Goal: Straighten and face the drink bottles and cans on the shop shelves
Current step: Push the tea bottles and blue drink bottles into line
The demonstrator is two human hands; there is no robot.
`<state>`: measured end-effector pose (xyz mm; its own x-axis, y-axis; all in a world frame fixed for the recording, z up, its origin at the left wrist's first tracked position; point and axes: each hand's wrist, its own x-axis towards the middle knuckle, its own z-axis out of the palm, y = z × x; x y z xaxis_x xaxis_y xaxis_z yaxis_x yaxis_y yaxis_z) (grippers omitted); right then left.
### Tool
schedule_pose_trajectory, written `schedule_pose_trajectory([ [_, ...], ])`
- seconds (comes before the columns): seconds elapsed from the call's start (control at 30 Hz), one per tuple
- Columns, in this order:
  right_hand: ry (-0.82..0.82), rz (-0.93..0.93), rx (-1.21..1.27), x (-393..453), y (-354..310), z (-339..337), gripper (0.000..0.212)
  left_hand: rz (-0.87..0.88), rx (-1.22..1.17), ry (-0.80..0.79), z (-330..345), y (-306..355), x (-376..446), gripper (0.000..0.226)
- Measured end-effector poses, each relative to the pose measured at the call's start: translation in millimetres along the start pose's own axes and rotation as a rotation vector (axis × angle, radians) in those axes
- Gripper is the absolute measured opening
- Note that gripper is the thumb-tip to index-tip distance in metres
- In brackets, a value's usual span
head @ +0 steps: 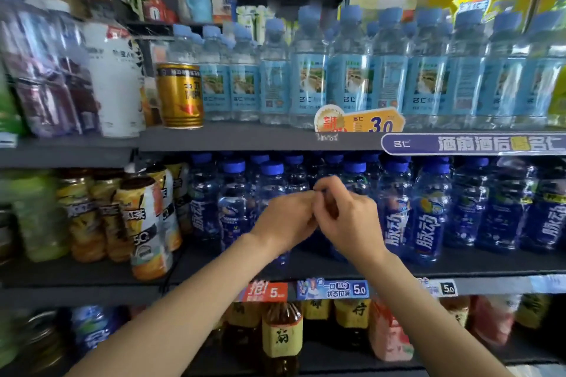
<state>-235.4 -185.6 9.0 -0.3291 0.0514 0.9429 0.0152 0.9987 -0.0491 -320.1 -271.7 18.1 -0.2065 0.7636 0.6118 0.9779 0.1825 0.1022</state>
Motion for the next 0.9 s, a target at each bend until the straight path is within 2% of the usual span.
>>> schedule_pose_trajectory([
  [0.07,0.091,0.011,0.121,27.1,-35.3,5.7,0.007,0.098,-0.041,0.241,-33.0,-19.3,-12.8,0.03],
  [0.17,0.131,0.059,0.295,79.0,-92.2,20.6,0.017,0.038,0.058,0.505,-85.9,-51.9,-19.0,0.02],
  [0.23,0.056,0.176,0.38,114.1,-119.2,36.8,0.019,-0.035,0.096,0.628,-121.3,-69.6,-22.7,0.015],
  [0.3,-0.084,0.304,0.371,147.1,-133.5,58.0,0.04,-0.202,0.096,0.7,-148.1,-90.6,-27.1,0.023],
  [0.4,-0.293,0.445,0.281,179.0,-148.2,89.7,0.087,-0.509,0.033,0.685,-175.8,-120.2,-34.2,0.034],
  [0.47,-0.378,0.539,0.224,186.8,-155.6,108.2,0.103,-0.613,-0.007,0.619,-188.3,-137.6,-37.6,0.037],
  [0.5,-0.385,0.591,0.218,188.1,-158.6,114.6,0.104,-0.621,-0.014,0.583,-193.5,-145.2,-39.0,0.039],
  [0.6,-0.241,0.705,0.234,186.1,-166.6,123.6,0.094,-0.549,0.0,0.465,-207.8,-164.3,-44.2,0.051],
  [0.73,-0.035,0.557,0.274,181.4,-201.5,124.5,0.091,-0.368,-0.105,0.334,-228.5,-179.2,-60.9,0.066],
  [0.8,0.044,0.46,0.341,186.1,-234.9,124.9,0.091,-0.292,-0.204,0.347,-238.3,-185.6,-75.9,0.07],
  [0.9,0.149,0.362,0.45,199.0,-290.6,135.8,0.09,-0.205,-0.333,0.484,-257.6,-201.9,-104.5,0.08],
])
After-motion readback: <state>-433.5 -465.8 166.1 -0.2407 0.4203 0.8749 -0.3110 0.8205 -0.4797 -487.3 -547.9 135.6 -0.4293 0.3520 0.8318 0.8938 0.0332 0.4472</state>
